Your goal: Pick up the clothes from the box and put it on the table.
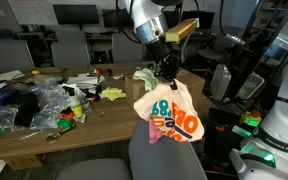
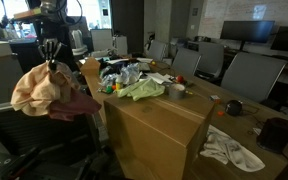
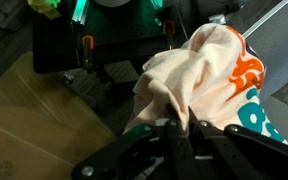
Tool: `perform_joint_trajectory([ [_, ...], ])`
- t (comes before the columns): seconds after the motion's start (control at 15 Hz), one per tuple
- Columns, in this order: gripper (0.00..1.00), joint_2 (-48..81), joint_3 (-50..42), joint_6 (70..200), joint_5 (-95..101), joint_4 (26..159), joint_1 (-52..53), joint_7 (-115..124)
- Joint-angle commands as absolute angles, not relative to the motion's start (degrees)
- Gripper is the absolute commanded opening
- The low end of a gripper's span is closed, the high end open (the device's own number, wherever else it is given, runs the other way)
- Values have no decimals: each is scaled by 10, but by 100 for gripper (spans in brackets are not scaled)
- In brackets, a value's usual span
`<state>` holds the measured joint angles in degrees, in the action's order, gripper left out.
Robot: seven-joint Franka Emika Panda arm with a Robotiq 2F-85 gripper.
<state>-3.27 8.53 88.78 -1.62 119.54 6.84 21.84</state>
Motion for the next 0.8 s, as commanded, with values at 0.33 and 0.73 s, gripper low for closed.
perform_joint_trajectory([
  [0.33,2,-23,75,910,-45,1205,63,258],
  [0.73,56,-27,72,914,-57,1209,61,270],
])
